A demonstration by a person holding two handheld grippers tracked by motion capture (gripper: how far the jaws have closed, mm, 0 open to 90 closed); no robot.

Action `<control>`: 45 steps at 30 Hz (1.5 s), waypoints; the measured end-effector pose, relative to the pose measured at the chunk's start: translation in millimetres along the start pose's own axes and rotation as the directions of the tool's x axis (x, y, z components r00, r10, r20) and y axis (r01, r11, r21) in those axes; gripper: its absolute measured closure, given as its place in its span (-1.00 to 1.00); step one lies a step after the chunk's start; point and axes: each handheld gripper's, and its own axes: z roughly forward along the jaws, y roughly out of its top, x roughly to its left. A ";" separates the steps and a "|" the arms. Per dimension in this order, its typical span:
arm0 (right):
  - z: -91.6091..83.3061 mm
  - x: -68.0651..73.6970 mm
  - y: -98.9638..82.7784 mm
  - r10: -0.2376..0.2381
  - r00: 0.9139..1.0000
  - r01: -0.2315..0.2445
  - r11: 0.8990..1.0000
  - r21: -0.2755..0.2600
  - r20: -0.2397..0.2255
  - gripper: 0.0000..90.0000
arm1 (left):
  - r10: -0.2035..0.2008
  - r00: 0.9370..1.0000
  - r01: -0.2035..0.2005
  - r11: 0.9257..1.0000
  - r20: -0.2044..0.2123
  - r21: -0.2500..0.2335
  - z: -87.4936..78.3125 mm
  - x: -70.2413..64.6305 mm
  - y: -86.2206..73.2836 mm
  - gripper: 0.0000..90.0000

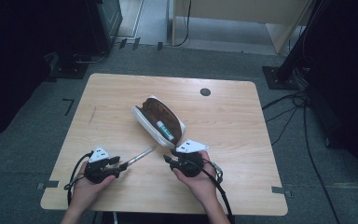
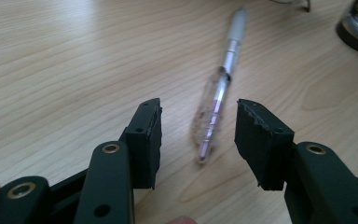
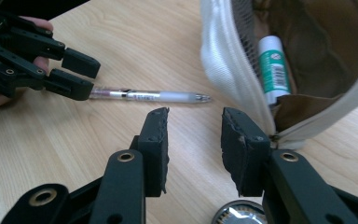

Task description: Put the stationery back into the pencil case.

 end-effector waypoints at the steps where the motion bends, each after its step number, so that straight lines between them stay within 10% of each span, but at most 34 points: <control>1: 1.3 0.7 -0.5 -0.003 1.000 0.004 1.000 0.003 -0.001 0.38 | 0.006 1.000 -0.006 1.000 0.006 0.000 0.7 -1.4 0.0 0.17; 19: 19.9 6.1 -7.2 -0.016 0.999 0.017 0.999 0.036 -0.030 0.36 | 0.090 0.992 -0.094 0.994 0.086 0.052 2.6 -1.5 -1.7 0.68; 35: 47.3 14.6 -11.7 -0.087 0.992 0.089 0.996 0.018 -0.087 0.04 | -0.021 0.992 0.021 1.000 -0.125 -0.001 -7.1 25.1 -5.6 0.28; 40: 52.9 16.5 -11.1 -0.087 0.989 0.089 0.996 0.016 -0.116 -0.04 | 0.023 0.999 -0.023 1.000 -0.028 -0.003 -2.6 18.0 -3.1 0.18; 45: 50.3 17.1 -11.5 -0.098 0.987 0.103 0.994 0.033 -0.125 -0.06 | 0.090 0.996 -0.090 0.996 -0.017 0.011 9.8 7.9 3.6 0.19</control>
